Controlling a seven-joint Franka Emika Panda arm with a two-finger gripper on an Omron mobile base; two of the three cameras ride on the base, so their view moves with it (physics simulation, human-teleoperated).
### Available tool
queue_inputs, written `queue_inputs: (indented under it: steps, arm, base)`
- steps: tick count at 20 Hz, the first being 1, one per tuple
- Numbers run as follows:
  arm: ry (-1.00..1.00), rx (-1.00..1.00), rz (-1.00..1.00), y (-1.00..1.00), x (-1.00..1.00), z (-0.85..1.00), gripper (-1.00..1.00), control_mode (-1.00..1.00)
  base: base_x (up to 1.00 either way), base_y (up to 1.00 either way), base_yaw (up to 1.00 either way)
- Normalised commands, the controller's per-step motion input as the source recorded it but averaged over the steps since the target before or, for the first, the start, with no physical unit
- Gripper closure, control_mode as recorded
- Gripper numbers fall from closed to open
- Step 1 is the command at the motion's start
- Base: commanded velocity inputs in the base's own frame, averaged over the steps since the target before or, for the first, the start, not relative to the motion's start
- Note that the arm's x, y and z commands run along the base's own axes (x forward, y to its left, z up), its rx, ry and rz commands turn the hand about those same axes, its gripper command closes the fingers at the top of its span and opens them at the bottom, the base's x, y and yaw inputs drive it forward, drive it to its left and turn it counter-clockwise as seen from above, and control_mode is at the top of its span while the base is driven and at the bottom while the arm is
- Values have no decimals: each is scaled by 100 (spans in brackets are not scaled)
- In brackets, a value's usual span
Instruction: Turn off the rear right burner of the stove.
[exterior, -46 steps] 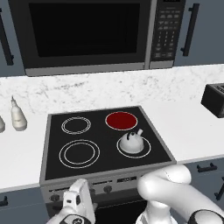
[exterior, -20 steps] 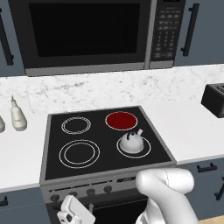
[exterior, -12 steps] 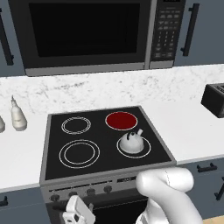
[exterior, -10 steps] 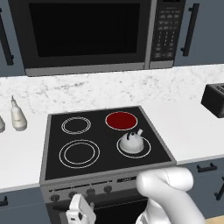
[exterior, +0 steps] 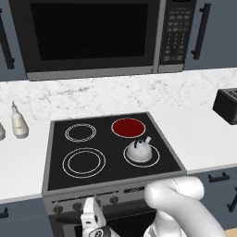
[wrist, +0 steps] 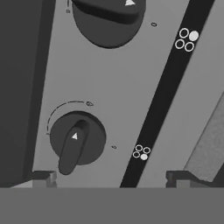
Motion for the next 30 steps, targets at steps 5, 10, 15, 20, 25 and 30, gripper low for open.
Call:
queue_inputs:
  steps: [5,10,15,20,25,30]
  arm:
    - [0,5,5,22,12,-17,-100,-100]
    - [0,6,11,32,-10,-55,-100,-100]
    - [0,0,7,29,0,-5,-100,-100]
    - [0,-5,8,67,-4,0,-100,-100]
    - [-2,-6,6,39,-12,0,-100,-100]
    - [-5,0,0,23,-33,-3,-100,-100]
  base:
    - [0,0,0]
    - [0,0,0]
    - [0,0,0]
    - [0,0,0]
    - [0,0,0]
    - [0,0,0]
